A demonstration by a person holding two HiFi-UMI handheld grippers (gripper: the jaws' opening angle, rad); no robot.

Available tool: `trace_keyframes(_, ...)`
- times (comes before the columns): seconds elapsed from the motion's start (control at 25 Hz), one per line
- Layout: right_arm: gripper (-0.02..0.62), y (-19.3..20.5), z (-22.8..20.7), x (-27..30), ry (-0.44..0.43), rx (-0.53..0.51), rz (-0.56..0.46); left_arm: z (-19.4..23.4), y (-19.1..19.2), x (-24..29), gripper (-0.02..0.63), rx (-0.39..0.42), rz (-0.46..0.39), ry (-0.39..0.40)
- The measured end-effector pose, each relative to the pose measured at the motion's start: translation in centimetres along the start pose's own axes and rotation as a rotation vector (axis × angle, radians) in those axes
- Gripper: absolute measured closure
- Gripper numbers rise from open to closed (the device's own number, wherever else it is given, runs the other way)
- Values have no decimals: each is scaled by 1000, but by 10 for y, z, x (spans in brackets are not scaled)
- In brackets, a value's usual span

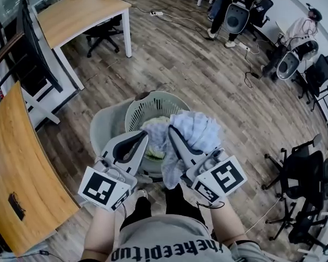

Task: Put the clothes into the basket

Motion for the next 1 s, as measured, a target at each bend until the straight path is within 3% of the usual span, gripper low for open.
trace_keyframes(0.44, 560, -13, -48, 18, -170, -22, 15, -5, -4, 21, 589, -9, -11, -167)
trace_keyframes(1.0, 560, -4, -76, 41, -349, -35, 52, -18, 7, 14, 591, -41, -1, -371)
Point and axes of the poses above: the fingertips, and each gripper's own axes: x forward along the fingers, z to its left, y out of its underside, the point moved 8 cm from there along -x, backward along the fingers, and after that the axes turned 15 degrees about -y, right-handed, at the moved point
